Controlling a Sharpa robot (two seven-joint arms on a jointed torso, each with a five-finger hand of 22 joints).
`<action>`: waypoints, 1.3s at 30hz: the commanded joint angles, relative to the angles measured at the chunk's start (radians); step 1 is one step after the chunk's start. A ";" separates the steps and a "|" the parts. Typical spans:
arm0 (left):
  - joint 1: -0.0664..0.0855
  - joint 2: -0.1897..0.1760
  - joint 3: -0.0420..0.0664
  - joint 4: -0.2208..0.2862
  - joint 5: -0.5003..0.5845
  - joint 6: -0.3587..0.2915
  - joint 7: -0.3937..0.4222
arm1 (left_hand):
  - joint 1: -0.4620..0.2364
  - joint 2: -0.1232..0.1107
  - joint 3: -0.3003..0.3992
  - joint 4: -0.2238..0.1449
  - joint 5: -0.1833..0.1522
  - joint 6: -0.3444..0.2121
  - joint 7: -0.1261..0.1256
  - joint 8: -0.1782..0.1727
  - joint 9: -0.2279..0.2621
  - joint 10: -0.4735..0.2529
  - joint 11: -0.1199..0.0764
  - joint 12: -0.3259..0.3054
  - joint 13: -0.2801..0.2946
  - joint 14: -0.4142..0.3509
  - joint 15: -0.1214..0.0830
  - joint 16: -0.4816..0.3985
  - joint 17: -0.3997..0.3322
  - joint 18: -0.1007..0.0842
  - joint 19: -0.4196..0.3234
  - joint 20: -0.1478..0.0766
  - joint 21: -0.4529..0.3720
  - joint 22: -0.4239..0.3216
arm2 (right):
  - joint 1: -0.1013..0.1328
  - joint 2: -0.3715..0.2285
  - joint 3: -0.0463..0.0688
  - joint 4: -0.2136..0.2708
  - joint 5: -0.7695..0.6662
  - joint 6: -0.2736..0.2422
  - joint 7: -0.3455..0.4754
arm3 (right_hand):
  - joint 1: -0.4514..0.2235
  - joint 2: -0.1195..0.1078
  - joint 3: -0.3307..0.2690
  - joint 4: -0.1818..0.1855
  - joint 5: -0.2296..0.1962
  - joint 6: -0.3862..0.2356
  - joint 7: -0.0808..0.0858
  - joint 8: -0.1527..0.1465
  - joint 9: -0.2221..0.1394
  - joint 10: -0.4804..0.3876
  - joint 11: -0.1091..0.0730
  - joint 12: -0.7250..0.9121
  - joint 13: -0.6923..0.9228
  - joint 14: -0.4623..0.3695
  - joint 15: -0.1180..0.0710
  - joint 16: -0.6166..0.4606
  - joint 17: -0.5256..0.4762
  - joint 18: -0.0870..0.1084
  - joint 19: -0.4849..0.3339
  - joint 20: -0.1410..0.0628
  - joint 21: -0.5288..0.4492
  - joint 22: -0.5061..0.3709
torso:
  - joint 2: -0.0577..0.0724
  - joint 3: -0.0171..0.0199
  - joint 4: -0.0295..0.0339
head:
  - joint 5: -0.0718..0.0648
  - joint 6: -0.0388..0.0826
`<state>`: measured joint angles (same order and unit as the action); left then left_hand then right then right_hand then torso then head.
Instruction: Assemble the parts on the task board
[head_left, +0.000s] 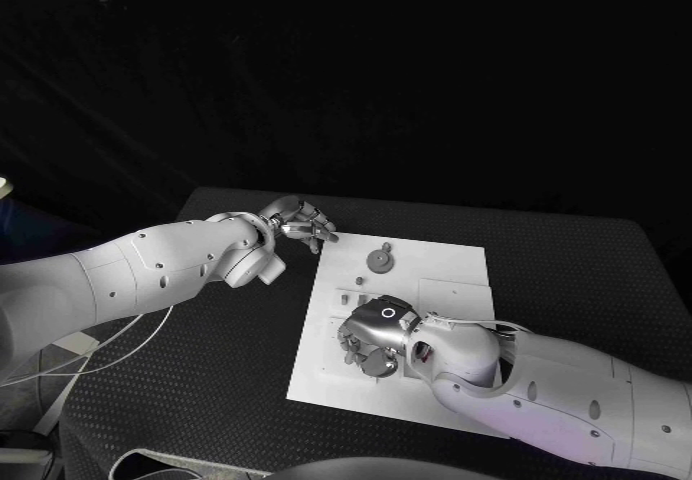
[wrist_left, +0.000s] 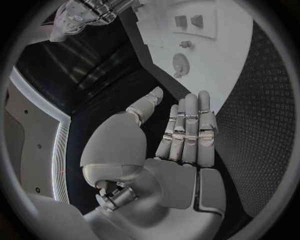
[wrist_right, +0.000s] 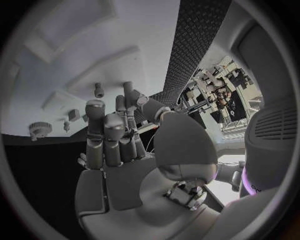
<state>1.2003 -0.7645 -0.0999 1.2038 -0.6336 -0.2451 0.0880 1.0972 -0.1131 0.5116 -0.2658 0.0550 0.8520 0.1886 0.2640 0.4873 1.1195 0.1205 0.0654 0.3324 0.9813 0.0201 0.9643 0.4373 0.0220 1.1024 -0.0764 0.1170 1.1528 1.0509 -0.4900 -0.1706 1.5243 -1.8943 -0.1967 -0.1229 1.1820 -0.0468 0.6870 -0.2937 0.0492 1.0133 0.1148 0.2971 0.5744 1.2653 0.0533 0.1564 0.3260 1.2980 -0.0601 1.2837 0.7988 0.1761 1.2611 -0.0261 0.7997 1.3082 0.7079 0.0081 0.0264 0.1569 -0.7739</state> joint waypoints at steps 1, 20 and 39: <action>0.002 0.001 0.001 0.002 0.005 0.010 0.005 | -0.006 0.000 -0.004 0.002 -0.002 -0.007 0.001 0.006 -0.001 0.000 0.006 0.005 0.001 -0.001 0.000 -0.007 0.002 0.018 0.006 -0.002 -0.005 -0.001 | -0.001 0.000 0.000 -0.001 -0.022 0.008 -0.008 | 0.001 0.010 0.006 0.001 0.004 0.009 0.002 0.003 0.012 0.047 -0.017 0.006 0.001 -0.009 -0.014 0.003 0.000 0.086 -0.003 -0.005 0.003 0.020 | 0.001 0.0005 0.0000 | 0.000 -0.001; 0.002 0.001 0.001 0.004 0.005 0.010 0.003 | -0.006 0.000 -0.005 0.002 -0.002 -0.007 0.001 0.006 -0.001 0.000 0.006 0.005 0.002 -0.001 0.000 -0.007 0.002 0.018 0.006 -0.002 -0.006 -0.001 | 0.000 0.015 -0.001 -0.022 -0.007 0.068 0.006 | 0.000 0.008 0.006 0.001 0.004 0.010 0.002 0.003 0.012 0.048 -0.017 0.006 0.002 -0.009 -0.015 0.002 0.000 0.086 -0.004 -0.004 0.004 0.020 | 0.000 -0.0001 -0.0005 | -0.001 -0.002; 0.003 0.002 0.001 0.003 0.005 0.010 0.003 | -0.006 0.000 -0.005 0.002 -0.002 -0.007 0.001 0.007 -0.002 0.000 0.006 0.005 0.002 -0.002 0.000 -0.008 0.003 0.018 0.006 -0.002 -0.007 -0.001 | -0.010 0.052 -0.012 -0.052 -0.005 0.075 0.006 | -0.002 0.008 0.006 0.002 0.004 0.009 0.003 0.002 0.012 0.047 -0.017 0.004 0.003 -0.010 -0.014 0.001 -0.001 0.086 -0.005 -0.003 0.003 0.020 | 0.000 -0.0001 0.0002 | -0.005 -0.006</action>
<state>1.2014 -0.7640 -0.0999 1.2046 -0.6335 -0.2447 0.0860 1.0972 -0.1131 0.5116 -0.2658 0.0550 0.8519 0.1886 0.2640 0.4866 1.1195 0.1205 0.0654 0.3329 0.9813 0.0201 0.9601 0.4389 0.0291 1.1023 -0.0763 0.1131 1.1528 1.0500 -0.4403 -0.1757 1.4773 -1.8971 -0.1649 -0.1172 1.1812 -0.0460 0.6886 -0.2922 0.0503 1.0142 0.1139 0.2935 0.5747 1.2655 0.0532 0.1596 0.3285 1.2980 -0.0601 1.2837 0.7988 0.1761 1.2597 -0.0243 0.7997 1.3082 0.7081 0.0081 0.0266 0.1523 -0.7799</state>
